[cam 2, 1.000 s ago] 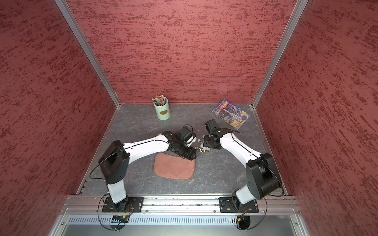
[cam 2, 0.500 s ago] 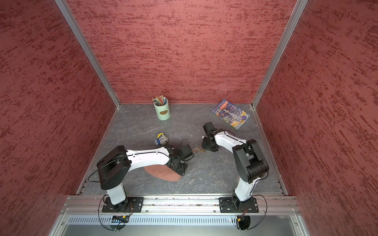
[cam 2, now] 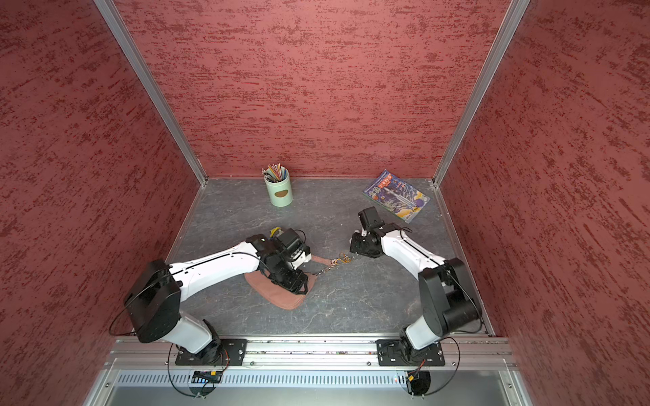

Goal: Remove the decoration from the bag
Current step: Adjust the bag at the center of the board, then remove the decoration item from the bag.

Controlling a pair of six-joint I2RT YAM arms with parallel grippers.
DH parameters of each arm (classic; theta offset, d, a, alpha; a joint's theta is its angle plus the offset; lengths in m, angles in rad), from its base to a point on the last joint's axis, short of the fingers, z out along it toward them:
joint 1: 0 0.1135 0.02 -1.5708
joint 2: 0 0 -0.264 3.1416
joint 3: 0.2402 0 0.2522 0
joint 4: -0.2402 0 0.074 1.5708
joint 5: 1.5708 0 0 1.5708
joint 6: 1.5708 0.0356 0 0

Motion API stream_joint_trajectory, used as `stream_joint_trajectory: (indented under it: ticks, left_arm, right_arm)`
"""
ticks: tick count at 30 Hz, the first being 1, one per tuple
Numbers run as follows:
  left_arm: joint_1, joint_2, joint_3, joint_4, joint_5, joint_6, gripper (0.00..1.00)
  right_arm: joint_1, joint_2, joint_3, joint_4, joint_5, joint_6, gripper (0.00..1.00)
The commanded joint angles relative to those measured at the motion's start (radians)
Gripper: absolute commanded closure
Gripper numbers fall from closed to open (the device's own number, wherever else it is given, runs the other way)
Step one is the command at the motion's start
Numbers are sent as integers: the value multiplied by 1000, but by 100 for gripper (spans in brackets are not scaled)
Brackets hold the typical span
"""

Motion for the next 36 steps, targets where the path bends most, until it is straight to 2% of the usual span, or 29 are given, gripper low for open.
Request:
stream_joint_trajectory:
  ticks: [1,5,11,19,22,25,27,33,36]
  left_arm:
    - [49,29,80,120,123,-10,29]
    - [42,175,185,263,146,-106,29]
    - [-4,358,289,279,57,-107,29]
    - [18,412,202,360,37,-125,33]
    - [50,410,177,362,7,-125,35]
    - [79,405,166,368,-2,-122,35]
    - [93,409,167,373,-1,-117,35]
    - [124,400,164,398,5,-123,35]
    - [147,383,161,400,1,-126,35]
  right_arm:
    - [1,-35,-43,31,-71,-113,48]
    - [11,-25,-45,47,-91,-133,58]
    - [13,86,33,57,-78,-34,66]
    - [47,261,88,156,-106,61,72]
    - [47,295,86,131,-54,81,75]
    - [44,260,39,92,22,102,76]
    - [45,219,-15,83,21,124,76]
    - [59,57,-220,100,-99,247,72]
    - [62,-14,-241,70,-167,237,68]
